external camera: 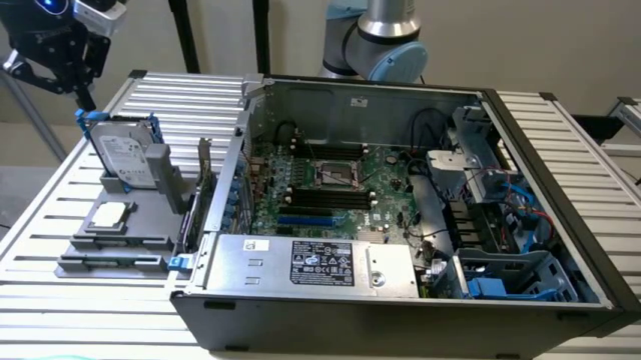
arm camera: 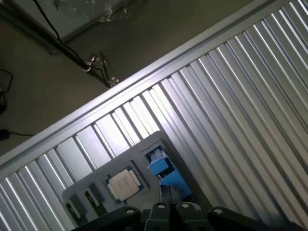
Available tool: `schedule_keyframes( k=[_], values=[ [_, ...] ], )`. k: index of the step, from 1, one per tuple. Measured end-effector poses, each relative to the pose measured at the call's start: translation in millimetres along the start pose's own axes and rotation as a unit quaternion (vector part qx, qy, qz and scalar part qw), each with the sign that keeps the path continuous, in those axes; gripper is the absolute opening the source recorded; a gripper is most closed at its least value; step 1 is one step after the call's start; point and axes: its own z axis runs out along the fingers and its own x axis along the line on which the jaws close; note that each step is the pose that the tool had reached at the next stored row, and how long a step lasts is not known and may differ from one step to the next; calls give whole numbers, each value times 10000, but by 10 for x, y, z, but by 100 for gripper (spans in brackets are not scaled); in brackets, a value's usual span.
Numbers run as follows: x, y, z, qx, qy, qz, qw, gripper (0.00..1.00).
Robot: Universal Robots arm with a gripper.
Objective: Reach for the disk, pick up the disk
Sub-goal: 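Pick up the disk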
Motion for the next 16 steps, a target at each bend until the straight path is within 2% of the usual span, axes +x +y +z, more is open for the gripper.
schedule_keyframes(
  k=[4, 7, 12, 16],
  values=[
    [0, 0, -2, 7, 7, -361, 9993, 11],
    [0, 0, -3, 13, 11, -622, 9981, 11],
    [0, 0, -6, 18, 19, -1008, 9949, 11],
    [0, 0, -7, 20, 25, -1277, 9918, 11]
  ],
)
